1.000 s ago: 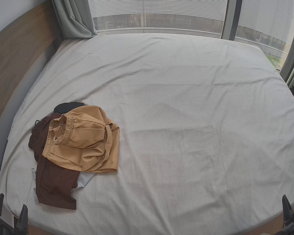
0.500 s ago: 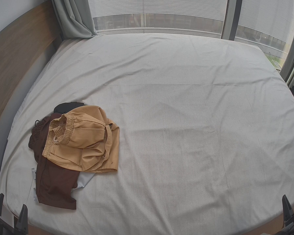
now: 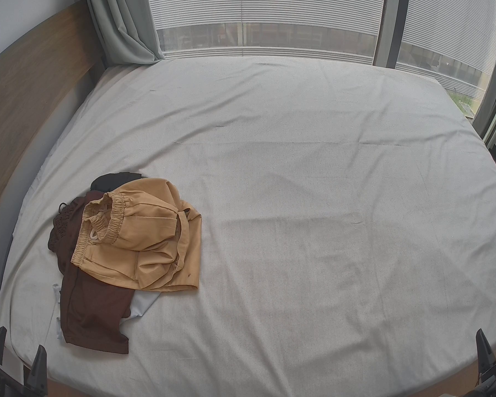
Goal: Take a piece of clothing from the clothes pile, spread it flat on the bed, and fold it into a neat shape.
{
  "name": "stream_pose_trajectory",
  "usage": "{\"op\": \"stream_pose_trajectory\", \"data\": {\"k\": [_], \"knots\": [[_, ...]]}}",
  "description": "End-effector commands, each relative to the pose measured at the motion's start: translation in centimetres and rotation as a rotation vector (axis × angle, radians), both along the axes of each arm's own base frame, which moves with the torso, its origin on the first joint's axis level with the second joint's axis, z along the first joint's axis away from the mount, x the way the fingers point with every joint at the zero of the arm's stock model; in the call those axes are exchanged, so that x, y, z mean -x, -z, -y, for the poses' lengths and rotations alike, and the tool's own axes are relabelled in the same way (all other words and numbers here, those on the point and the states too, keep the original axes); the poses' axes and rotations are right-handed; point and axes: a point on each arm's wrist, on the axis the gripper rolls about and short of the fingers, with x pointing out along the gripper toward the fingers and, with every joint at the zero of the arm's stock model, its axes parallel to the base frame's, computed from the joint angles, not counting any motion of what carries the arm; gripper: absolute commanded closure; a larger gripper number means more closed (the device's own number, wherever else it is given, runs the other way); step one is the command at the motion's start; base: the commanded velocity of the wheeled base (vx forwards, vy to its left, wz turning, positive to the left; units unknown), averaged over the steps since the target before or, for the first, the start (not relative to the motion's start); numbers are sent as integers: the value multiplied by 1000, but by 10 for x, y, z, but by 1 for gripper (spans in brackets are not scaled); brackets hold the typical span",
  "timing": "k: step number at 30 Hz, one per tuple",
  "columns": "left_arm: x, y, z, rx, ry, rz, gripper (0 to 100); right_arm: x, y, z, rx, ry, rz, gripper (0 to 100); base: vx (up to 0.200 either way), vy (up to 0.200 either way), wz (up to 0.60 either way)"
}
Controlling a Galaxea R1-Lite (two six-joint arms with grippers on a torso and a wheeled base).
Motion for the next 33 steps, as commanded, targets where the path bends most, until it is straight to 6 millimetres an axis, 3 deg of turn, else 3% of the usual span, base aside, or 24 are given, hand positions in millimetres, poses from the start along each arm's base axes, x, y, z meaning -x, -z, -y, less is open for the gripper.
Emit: {"op": "stream_pose_trajectory", "data": {"k": [1,3,7,20,33], "knots": [[0,5,0,2,1,-3,0,-1,5,0,0,0,-10,0,0,0,0],[0,2,0,5,-5,19,0,-1,5,0,0,0,-9,0,0,0,0],[8,-53,0,0,-13,148,0,-1,5,0,0,1,-12,0,0,0,0],[-7,-57,0,7,24,39,0,-1,5,0,0,1,-9,0,0,0,0],[-47,-99,4,174,152,-91,0,-1,5,0,0,1,-10,0,0,0,0]]}}
